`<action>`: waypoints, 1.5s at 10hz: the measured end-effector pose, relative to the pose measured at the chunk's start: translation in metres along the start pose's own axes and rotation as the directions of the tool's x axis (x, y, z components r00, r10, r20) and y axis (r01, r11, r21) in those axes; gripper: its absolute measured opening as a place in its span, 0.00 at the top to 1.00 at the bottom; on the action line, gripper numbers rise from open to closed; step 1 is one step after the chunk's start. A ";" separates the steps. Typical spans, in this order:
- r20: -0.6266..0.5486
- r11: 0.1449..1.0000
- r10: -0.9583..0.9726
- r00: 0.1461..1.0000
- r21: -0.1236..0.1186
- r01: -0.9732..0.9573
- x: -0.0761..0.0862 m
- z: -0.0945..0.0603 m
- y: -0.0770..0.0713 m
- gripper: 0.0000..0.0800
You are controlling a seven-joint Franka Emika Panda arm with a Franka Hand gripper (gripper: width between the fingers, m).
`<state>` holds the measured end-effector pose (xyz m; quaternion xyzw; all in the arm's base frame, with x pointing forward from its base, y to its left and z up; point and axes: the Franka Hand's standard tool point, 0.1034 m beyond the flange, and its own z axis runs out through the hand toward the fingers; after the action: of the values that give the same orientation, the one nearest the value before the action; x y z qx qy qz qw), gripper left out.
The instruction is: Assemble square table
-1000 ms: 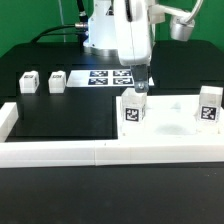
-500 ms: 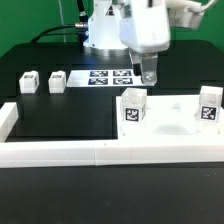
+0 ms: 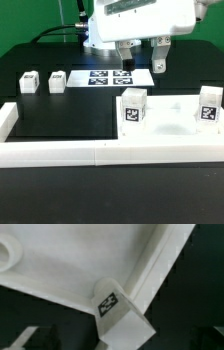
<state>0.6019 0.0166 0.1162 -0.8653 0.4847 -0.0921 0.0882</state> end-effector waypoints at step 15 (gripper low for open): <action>0.182 0.580 -0.792 0.582 -0.074 0.812 -0.005 0.083 0.071 0.19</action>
Offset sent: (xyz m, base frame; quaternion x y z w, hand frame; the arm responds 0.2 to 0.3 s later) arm -0.0061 0.0218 -0.0215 0.0012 -0.0234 -0.4000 0.9162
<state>0.5613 -0.0098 0.0186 -0.9988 0.0394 -0.0296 0.0029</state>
